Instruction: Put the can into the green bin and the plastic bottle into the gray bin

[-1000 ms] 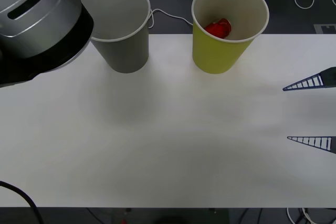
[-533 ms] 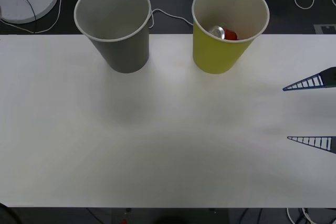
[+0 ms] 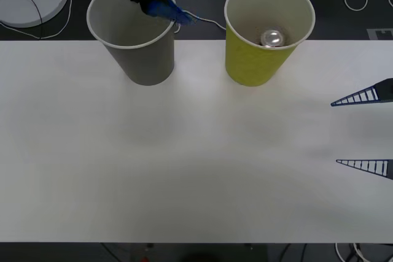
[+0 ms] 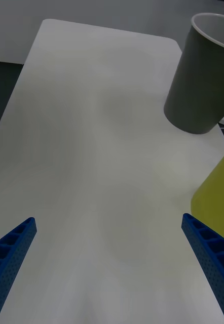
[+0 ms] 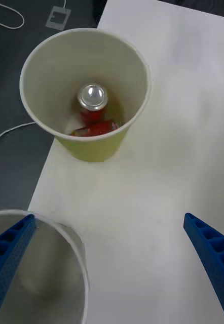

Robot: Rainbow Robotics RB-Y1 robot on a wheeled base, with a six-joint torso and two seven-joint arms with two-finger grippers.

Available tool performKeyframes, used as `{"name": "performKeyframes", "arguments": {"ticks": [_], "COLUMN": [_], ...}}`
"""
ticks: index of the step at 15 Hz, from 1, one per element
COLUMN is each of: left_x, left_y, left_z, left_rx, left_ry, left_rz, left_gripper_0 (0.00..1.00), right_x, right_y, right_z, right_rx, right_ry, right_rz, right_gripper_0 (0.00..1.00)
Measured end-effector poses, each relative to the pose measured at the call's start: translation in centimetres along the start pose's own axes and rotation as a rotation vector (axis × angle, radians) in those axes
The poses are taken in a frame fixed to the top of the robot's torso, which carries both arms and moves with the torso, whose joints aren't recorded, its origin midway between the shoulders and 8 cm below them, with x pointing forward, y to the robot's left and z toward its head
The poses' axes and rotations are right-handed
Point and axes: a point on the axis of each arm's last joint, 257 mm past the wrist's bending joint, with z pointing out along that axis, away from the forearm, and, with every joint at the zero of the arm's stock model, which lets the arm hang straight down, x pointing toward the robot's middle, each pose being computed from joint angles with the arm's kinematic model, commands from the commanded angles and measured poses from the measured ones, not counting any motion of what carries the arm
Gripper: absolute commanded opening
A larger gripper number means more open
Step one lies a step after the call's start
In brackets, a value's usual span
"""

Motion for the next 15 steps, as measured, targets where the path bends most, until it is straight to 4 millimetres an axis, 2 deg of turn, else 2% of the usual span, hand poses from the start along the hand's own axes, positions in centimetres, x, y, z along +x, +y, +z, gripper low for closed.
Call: {"name": "performKeyframes", "arguments": {"ticks": [2, 5, 8, 15], "left_x": [2.5, 7.2, 11.9, 20.3], "left_y": [-0.2, 0.1, -0.4, -3.1], "left_z": [-1.3, -2.9, -4.5, -5.3], "left_rx": [-0.009, -0.036, -0.040, 0.003], "left_ry": [-0.012, -0.006, -0.002, -0.052], "left_rz": [-0.007, 0.015, 0.052, 0.106], "left_gripper_0": [1.00, 1.00, 1.00, 1.00], "right_x": [0.0, 0.0, 0.0, 0.0], "right_y": [0.0, 0.0, 0.0, 0.0], "right_z": [0.0, 0.0, 0.0, 0.0], "right_rx": [0.000, 0.000, 0.000, 0.000], "right_ry": [0.000, 0.000, 0.000, 0.000], "right_rz": [0.000, 0.000, 0.000, 0.000], "right_gripper_0": [1.00, 1.00, 1.00, 1.00]}}
